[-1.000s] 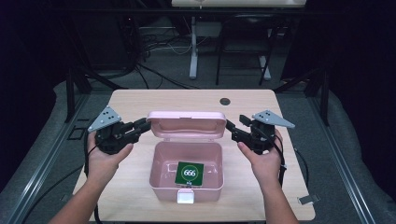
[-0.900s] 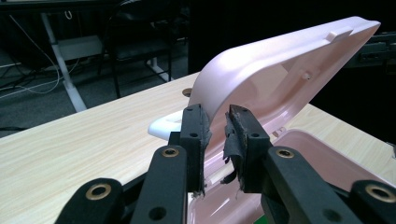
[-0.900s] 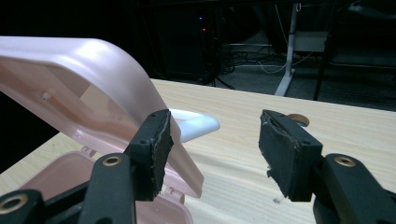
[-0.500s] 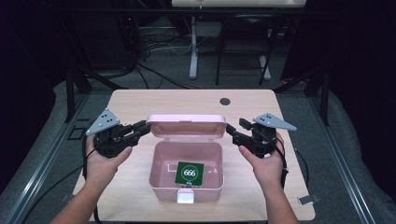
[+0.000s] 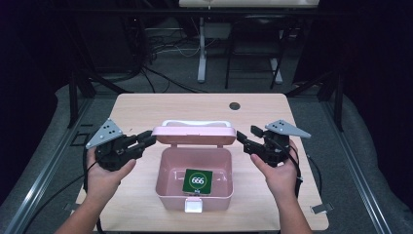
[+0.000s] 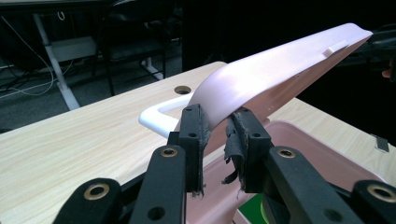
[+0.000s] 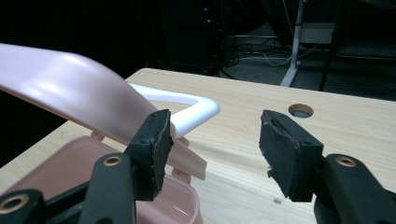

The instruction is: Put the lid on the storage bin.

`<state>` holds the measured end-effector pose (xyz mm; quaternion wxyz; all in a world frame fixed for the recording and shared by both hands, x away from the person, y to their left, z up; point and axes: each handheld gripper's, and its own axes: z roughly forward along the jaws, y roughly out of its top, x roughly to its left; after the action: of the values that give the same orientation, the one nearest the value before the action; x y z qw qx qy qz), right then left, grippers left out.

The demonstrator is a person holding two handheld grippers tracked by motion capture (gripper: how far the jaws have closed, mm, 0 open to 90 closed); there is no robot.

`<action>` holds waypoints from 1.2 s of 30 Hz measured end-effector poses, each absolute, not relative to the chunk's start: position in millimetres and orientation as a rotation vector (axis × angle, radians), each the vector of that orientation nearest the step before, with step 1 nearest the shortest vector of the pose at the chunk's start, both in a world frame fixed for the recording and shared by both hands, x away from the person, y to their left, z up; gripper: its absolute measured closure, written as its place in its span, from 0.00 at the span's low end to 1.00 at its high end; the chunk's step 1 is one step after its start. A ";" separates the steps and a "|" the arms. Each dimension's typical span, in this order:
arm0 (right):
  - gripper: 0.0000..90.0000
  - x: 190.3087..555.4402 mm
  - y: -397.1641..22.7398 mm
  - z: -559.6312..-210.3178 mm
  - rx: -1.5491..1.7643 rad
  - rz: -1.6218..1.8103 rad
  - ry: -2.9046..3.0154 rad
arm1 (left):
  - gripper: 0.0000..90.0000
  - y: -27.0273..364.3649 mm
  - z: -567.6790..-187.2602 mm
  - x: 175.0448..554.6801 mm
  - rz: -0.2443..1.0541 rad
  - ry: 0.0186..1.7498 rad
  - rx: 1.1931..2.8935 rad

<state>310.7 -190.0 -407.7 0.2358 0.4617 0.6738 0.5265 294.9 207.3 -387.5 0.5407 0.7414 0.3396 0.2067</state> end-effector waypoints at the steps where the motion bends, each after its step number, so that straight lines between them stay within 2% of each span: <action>1: 0.48 310.8 -190.7 -407.6 1.268 1.444 1.848 | 0.84 207.5 -387.9 294.2 0.490 0.805 1.763; 24: 0.47 314.8 -198.1 -409.5 1.301 1.444 1.821 | 0.83 214.4 -401.8 267.2 0.460 0.782 1.770; 36: 0.46 315.8 -201.2 -410.1 1.317 1.449 1.813 | 0.83 216.9 -423.1 243.7 0.466 0.761 1.803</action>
<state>315.8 -201.2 -410.1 0.2342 0.4798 0.6606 0.5279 243.7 216.9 -423.1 0.5352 0.7571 0.3197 0.1954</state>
